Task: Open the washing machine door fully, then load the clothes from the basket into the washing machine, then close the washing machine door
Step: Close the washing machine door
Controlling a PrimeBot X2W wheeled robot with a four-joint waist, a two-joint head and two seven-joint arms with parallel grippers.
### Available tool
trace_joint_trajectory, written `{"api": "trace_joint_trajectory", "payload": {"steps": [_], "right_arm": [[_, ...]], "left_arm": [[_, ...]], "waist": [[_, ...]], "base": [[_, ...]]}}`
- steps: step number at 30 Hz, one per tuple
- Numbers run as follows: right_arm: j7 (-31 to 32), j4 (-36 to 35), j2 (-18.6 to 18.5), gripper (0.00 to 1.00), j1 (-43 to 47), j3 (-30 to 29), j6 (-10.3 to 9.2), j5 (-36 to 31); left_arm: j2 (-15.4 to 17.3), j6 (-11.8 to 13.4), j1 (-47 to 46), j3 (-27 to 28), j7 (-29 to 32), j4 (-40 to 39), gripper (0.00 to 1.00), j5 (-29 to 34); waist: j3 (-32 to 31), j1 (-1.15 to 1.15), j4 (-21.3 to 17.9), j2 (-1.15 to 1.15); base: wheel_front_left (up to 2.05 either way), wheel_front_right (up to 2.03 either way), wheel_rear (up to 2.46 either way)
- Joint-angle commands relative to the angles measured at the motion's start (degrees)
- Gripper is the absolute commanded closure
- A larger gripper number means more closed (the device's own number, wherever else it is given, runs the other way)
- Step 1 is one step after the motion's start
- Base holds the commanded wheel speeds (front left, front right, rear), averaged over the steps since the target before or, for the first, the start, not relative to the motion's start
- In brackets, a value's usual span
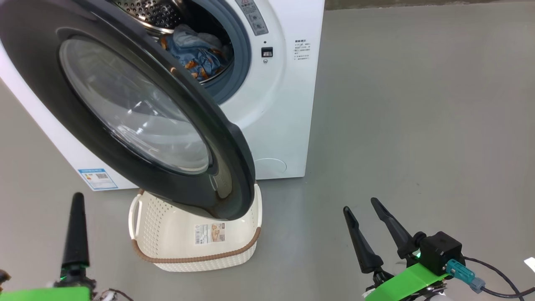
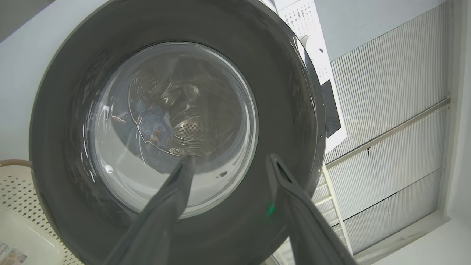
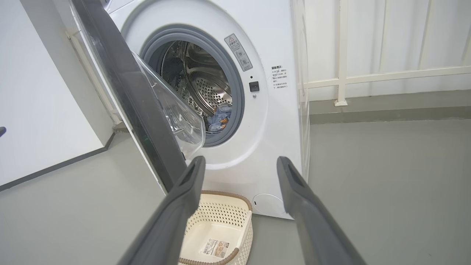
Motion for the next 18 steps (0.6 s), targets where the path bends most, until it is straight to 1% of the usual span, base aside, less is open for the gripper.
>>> {"api": "trace_joint_trajectory", "payload": {"steps": [1, 3, 5, 6, 8, 9, 10, 12, 18], "right_arm": [[-0.28, -1.51, 0.29, 0.00, -0.49, 1.62, 0.09, -0.14], [-0.28, -1.53, 0.29, 0.00, -0.45, 1.69, 0.09, -0.20], [-0.28, -1.53, 0.29, 0.00, -0.39, 1.76, 0.09, -0.28], [-0.28, -1.52, 0.29, 0.00, -0.35, 1.77, 0.09, -0.29], [-0.28, -1.55, 0.29, 0.00, -0.27, 1.79, 0.09, -0.33], [-0.28, -1.56, 0.29, 0.00, -0.22, 1.79, 0.09, -0.36], [-0.28, -1.61, 0.29, 0.00, -0.12, 1.75, 0.09, -0.42], [-0.28, -1.68, 0.29, 0.00, -0.08, 1.75, 0.09, -0.47], [-0.28, -1.86, 0.29, 0.00, -0.04, 1.74, 0.09, -0.58]], "left_arm": [[2.42, -0.60, -0.83, 0.56, -2.32, -1.75, 0.00, 2.15], [4.48, -0.60, -0.68, -2.21, -6.35, -1.38, 0.00, 4.36], [7.31, -0.60, -0.62, -4.82, -9.90, -0.46, 0.00, 7.75], [8.23, -0.60, -0.63, -5.95, -11.04, 0.06, 0.00, 9.06], [10.36, -0.60, -0.76, -7.31, -12.24, 1.42, 0.00, 13.60], [10.81, -0.60, -0.87, -7.71, -12.43, 2.02, 0.00, 15.59], [10.33, -0.60, -1.22, -5.78, -12.51, 2.44, 0.00, 20.88], [10.25, -0.60, -0.99, -5.40, -12.53, 2.83, 0.00, 26.58], [9.10, -0.60, 0.04, -4.47, -12.55, 3.06, 0.00, 38.92]], "waist": [[-0.04, 0.00, 0.06, 0.00], [-0.09, 0.00, 0.15, 0.00], [-0.17, 0.00, 0.22, 0.00], [-0.22, 0.00, 0.26, 0.00], [-0.29, 0.00, 0.36, 0.00], [-0.34, 0.00, 0.41, 0.00], [-0.38, 0.00, 0.56, 0.00], [-0.36, 0.00, 0.63, 0.00], [-0.21, 0.00, 0.77, 0.00]], "base": [[0.00, 0.00, 0.00], [0.00, 0.00, 0.00], [0.00, 0.00, 0.00], [0.00, 0.00, 0.00], [0.00, 0.00, 0.00], [0.00, 0.00, 0.00], [0.00, 0.00, 0.00], [0.00, 0.00, 0.00], [0.00, 0.00, 0.00]]}}
